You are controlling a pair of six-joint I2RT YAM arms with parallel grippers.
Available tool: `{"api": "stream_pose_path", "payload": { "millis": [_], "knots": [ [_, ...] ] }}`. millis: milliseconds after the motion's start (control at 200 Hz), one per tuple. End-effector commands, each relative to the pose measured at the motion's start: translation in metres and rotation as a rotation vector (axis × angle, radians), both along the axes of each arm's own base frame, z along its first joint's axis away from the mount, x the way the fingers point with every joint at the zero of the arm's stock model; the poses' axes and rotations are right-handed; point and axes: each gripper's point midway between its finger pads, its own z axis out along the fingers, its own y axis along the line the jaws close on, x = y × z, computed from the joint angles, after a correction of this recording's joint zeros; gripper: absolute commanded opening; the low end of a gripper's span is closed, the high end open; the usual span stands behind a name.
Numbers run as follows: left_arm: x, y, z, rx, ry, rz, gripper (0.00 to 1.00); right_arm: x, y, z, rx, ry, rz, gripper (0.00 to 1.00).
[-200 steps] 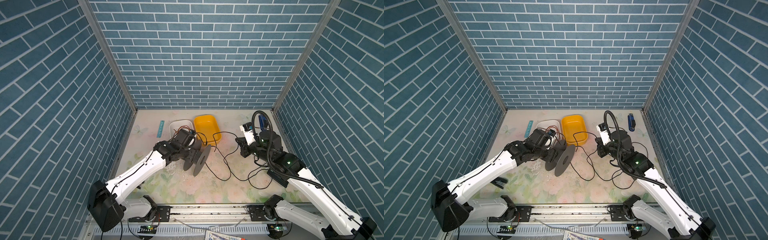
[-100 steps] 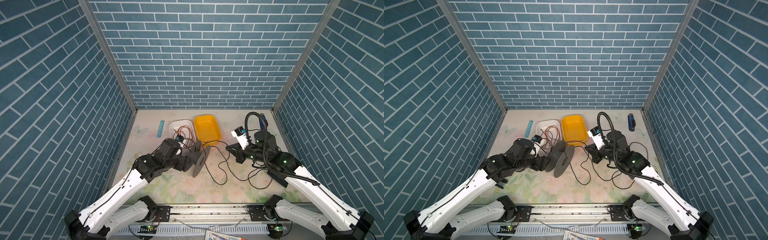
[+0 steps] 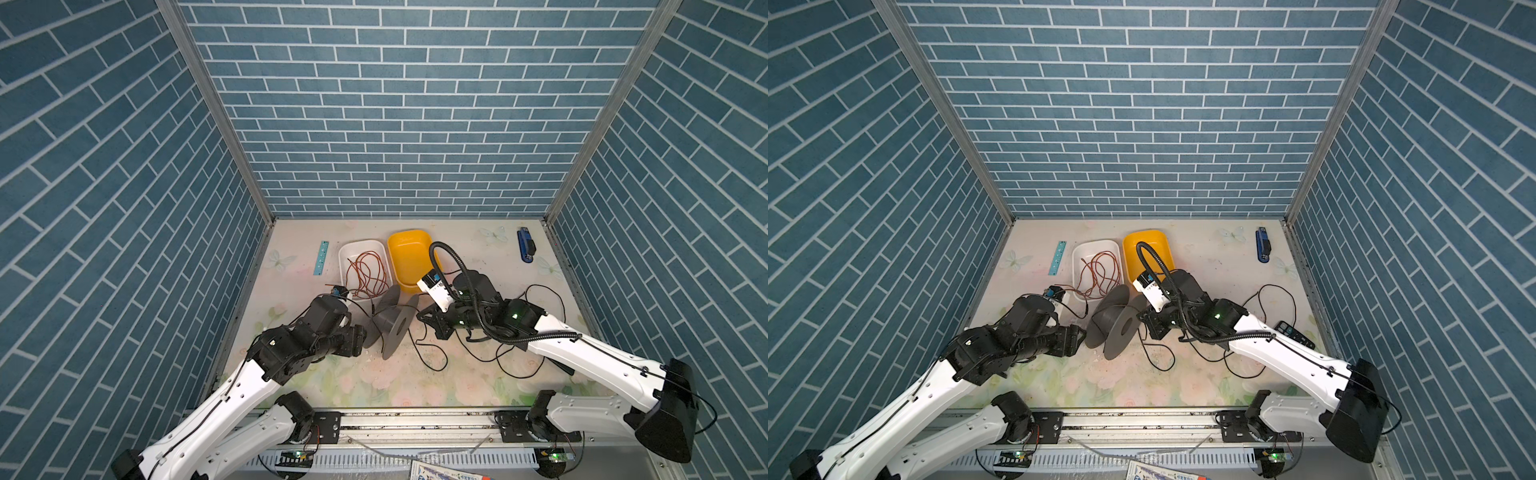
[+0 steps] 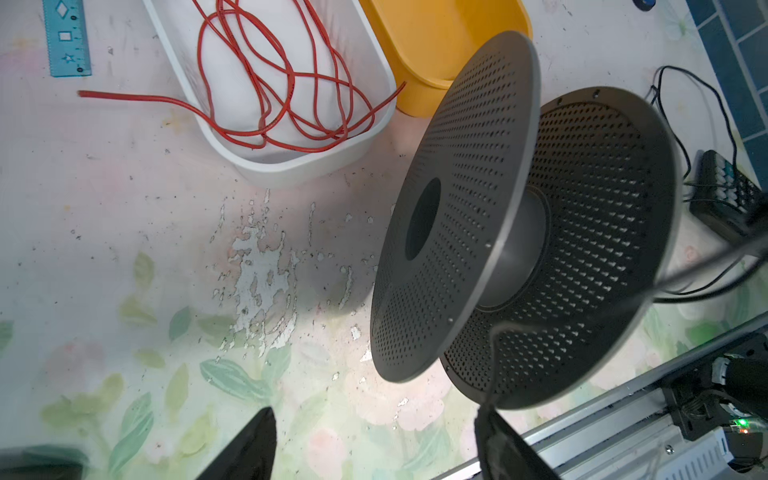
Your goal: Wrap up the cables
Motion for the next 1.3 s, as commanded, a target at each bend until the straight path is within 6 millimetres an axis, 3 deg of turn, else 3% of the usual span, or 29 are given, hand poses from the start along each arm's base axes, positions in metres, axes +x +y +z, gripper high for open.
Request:
{"api": "stream_pose_path", "payload": {
  "millis": [0, 110, 275, 545, 735, 865, 885, 1050, 1295],
  "knots": [
    [-0.005, 0.009, -0.005, 0.024, 0.016, 0.019, 0.77, 0.021, 0.003, 0.018, 0.024, -0.054, -0.101, 0.00],
    [0.001, 0.000, -0.002, 0.007, -0.005, -0.008, 0.77, 0.025, 0.003, 0.013, 0.007, -0.056, -0.114, 0.00],
    [0.017, -0.034, 0.000, -0.116, -0.069, -0.088, 0.74, 0.028, 0.002, 0.006, -0.012, -0.057, -0.125, 0.00],
    [0.038, -0.050, 0.003, -0.189, -0.164, -0.079, 0.61, 0.024, 0.002, 0.004, -0.015, -0.049, -0.106, 0.00],
    [0.043, -0.055, 0.007, -0.206, -0.179, -0.084, 0.60, 0.016, 0.004, -0.003, -0.017, -0.041, -0.055, 0.00],
    [0.046, -0.058, 0.007, -0.212, -0.183, -0.080, 0.52, 0.013, 0.007, -0.010, -0.034, -0.023, -0.021, 0.00],
    [0.045, -0.057, -0.003, -0.199, -0.166, -0.080, 0.52, 0.012, 0.008, -0.011, -0.036, -0.021, -0.018, 0.00],
    [0.048, -0.055, -0.014, -0.168, -0.153, -0.068, 0.45, 0.011, 0.012, -0.012, -0.033, -0.016, 0.008, 0.00],
    [0.053, -0.055, -0.020, -0.158, -0.158, -0.052, 0.30, 0.012, 0.012, -0.015, -0.050, -0.019, 0.014, 0.00]
  ]
}}
